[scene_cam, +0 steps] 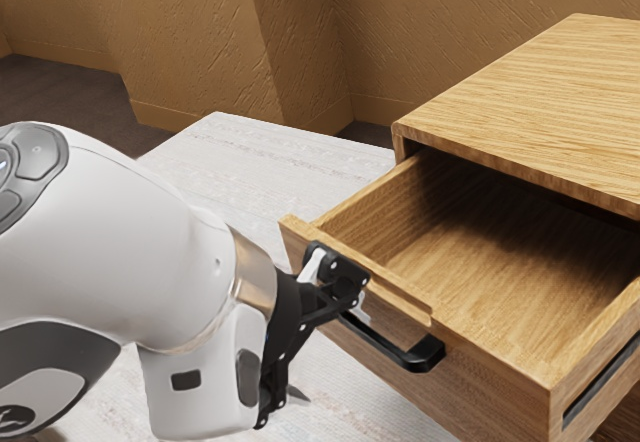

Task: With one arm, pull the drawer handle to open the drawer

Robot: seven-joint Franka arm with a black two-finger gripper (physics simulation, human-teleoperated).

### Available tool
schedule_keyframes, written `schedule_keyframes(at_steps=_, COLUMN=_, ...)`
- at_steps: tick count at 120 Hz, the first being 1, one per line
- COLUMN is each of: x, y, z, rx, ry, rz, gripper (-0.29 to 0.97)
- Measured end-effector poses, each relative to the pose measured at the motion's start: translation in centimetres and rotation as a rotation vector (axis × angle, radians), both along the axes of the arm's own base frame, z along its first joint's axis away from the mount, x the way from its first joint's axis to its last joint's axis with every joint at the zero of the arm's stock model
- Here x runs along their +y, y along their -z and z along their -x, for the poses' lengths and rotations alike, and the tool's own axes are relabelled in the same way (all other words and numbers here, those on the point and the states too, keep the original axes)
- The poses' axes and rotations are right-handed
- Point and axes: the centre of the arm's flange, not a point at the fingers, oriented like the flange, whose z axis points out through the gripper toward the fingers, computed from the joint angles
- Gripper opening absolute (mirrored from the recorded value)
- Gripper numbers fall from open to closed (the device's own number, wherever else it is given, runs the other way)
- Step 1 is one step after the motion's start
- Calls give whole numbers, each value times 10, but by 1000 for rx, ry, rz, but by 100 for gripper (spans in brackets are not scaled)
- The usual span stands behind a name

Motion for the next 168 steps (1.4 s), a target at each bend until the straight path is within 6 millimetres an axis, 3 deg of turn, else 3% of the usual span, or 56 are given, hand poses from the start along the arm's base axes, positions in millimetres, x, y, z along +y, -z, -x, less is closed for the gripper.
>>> schedule_keyframes(at_steps=40, x=-4, y=-11, z=15, rx=-10, ry=8, rz=-3, gripper=65)
schedule_keyframes(at_steps=76, x=-12, y=-45, z=38, rx=-72, ry=29, rz=10, gripper=67)
schedule_keyframes(at_steps=86, x=-14, y=-62, z=46, rx=-96, ry=36, rz=19, gripper=67)
schedule_keyframes(at_steps=96, x=-8, y=-105, z=50, rx=-139, ry=22, rz=67, gripper=68)
schedule_keyframes(at_steps=111, x=15, y=-151, z=33, rx=-129, ry=-62, rz=141, gripper=68)
schedule_keyframes(at_steps=119, x=27, y=-164, z=21, rx=-78, ry=-131, rz=172, gripper=68)
schedule_keyframes(at_steps=133, x=50, y=-167, z=0, rx=66, ry=-283, rz=203, gripper=68)
schedule_keyframes(at_steps=168, x=68, y=-139, z=-26, rx=273, ry=-553, rz=148, gripper=68)
